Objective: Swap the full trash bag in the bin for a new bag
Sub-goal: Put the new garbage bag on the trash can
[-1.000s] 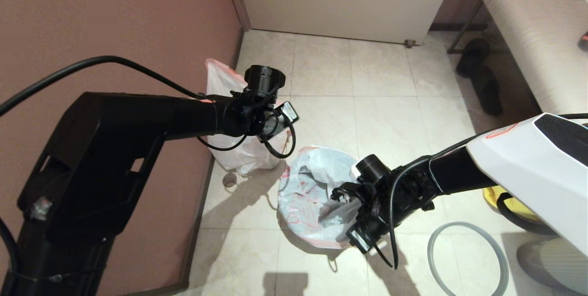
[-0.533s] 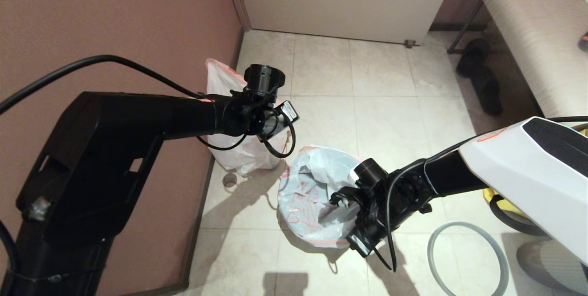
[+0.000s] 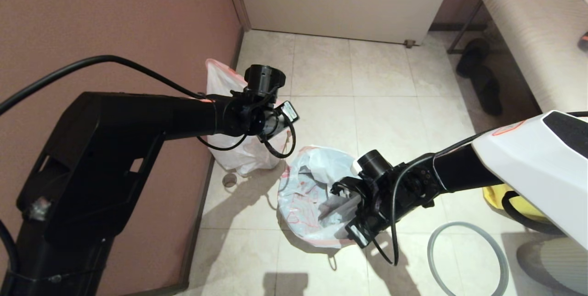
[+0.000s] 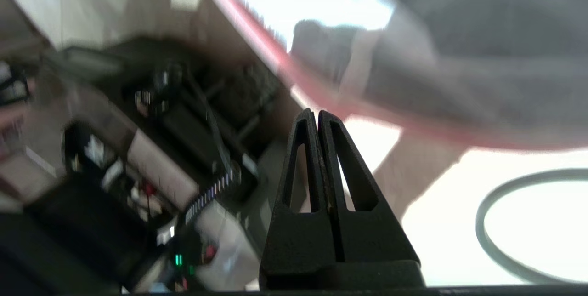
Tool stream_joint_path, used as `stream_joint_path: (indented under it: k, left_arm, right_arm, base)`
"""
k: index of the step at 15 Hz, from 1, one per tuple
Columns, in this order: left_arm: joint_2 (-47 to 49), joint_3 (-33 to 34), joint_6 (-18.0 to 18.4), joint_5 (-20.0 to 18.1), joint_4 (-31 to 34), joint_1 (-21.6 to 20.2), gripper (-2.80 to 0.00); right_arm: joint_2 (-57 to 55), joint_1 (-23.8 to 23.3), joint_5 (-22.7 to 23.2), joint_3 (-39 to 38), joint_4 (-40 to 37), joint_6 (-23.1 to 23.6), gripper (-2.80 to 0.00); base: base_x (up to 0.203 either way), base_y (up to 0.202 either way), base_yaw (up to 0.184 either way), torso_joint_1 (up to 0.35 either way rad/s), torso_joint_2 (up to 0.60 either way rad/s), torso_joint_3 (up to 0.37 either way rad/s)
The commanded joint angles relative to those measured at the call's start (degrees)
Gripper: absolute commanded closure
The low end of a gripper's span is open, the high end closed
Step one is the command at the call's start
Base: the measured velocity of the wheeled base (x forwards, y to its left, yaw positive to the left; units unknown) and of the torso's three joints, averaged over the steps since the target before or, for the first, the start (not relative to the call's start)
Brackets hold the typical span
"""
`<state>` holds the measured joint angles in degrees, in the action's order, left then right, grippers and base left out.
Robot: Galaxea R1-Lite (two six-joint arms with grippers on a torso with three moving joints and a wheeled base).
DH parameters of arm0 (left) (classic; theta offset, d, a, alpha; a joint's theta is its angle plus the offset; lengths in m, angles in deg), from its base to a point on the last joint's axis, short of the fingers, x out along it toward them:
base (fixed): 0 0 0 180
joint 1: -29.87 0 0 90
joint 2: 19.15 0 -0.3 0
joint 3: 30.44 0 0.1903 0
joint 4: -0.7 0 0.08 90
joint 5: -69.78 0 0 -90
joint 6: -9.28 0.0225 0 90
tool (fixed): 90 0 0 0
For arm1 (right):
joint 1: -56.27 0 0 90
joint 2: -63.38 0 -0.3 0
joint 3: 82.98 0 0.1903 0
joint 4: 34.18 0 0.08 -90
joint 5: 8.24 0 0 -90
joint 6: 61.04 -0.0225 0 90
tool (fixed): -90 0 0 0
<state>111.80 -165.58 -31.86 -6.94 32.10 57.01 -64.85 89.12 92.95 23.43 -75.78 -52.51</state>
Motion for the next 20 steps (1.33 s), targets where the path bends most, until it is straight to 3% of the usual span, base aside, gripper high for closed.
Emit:
stream_joint_path:
  k: [1, 20]
  left_arm:
    - [0.1, 0.0, -0.2, 0.1, 0.1, 0.0, 0.00]
    - [0.0, 0.0, -0.2, 0.1, -0.1, -0.3, 0.00]
  right_arm:
    - [-2.0, -0.1, 0.0, 0.1, 1.1, -0.6, 0.00]
    - [-8.5, -3.2, 0.0, 2.5, 1.8, 0.2, 0.00]
  base:
    - [0.000, 0.000, 0.000, 0.000, 0.00, 0.000]
    - [0.000, 0.000, 0.000, 0.000, 0.00, 0.000]
